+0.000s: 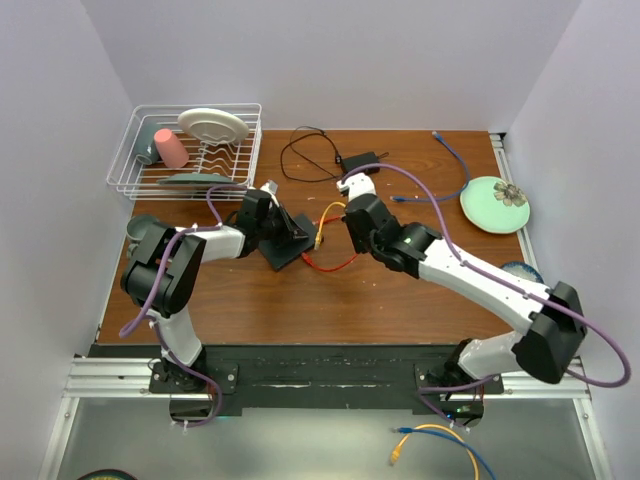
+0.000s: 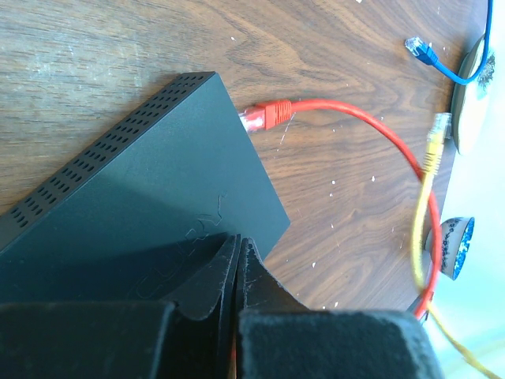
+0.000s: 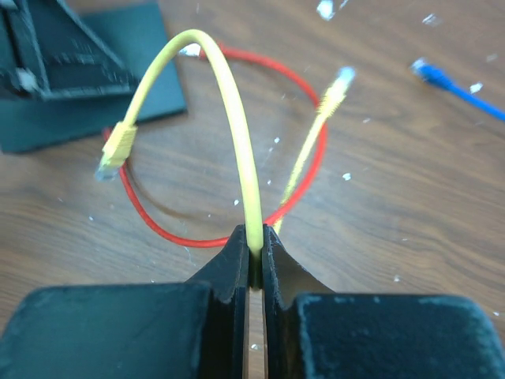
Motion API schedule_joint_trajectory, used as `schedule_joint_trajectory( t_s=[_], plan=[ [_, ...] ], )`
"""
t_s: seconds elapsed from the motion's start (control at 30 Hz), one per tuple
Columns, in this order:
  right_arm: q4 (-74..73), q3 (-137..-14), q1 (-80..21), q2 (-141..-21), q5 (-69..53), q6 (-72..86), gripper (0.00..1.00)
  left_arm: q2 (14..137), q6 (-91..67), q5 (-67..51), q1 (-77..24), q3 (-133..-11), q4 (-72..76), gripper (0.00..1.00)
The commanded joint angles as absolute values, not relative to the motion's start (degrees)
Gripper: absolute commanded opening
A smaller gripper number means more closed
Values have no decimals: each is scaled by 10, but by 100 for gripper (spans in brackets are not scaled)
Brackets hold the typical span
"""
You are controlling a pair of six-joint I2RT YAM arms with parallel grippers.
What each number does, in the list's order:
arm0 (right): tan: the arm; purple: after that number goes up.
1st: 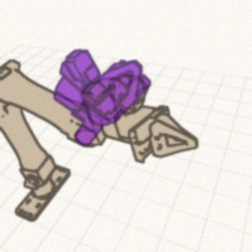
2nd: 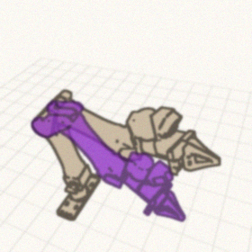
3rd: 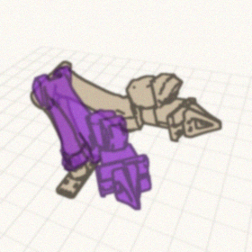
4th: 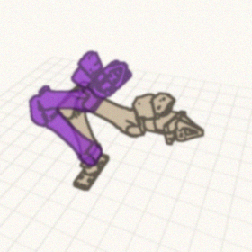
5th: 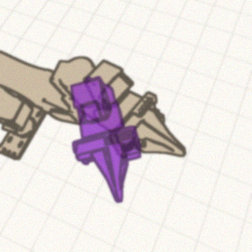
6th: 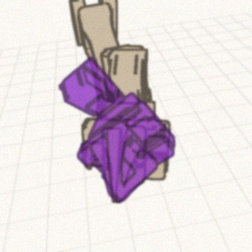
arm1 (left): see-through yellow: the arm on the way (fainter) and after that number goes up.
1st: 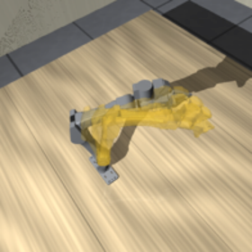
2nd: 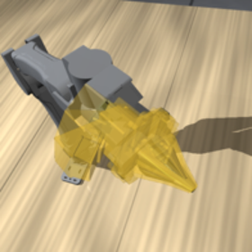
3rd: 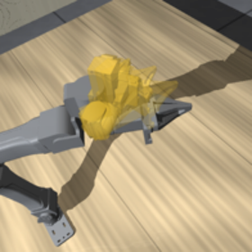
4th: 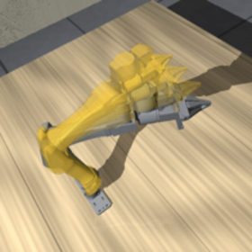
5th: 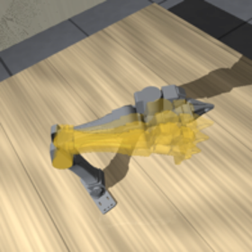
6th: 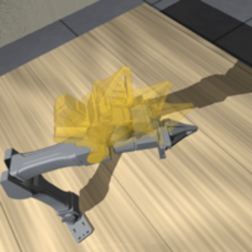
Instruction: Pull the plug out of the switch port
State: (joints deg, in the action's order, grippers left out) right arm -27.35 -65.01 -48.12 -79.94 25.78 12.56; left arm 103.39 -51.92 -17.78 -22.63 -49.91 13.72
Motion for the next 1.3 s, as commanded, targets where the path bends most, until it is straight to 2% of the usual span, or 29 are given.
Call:
schedule_joint_trajectory(
  t_s=[0.0,0.17,0.37,0.47,0.63,0.77,0.93,1.1,1.27],
  plan=[
    [-291,-685,-485,-756,287,139,0,1063,-504,-155,-228,-484,68,0],
    [-337,-725,-485,-748,311,149,0,1063,-504,-156,-228,-486,67,0],
    [-274,-692,-485,-654,366,152,0,1063,-504,-156,-228,-488,67,0],
    [-261,-696,-486,-641,351,141,0,1066,-505,-157,-228,-486,70,0],
    [-344,-752,-485,-712,300,148,0,1070,-510,-163,-228,-488,76,0],
    [-345,-736,-485,-722,283,155,0,1069,-508,-164,-228,-488,76,0],
    [-340,-725,-483,-710,372,182,0,1072,-507,-165,-228,-487,79,0],
    [-275,-748,-471,-705,409,188,0,1074,-509,-167,-228,-486,83,0],
    [-272,-829,-406,-799,417,219,0,1073,-511,-171,-228,-486,84,0]
  ],
)
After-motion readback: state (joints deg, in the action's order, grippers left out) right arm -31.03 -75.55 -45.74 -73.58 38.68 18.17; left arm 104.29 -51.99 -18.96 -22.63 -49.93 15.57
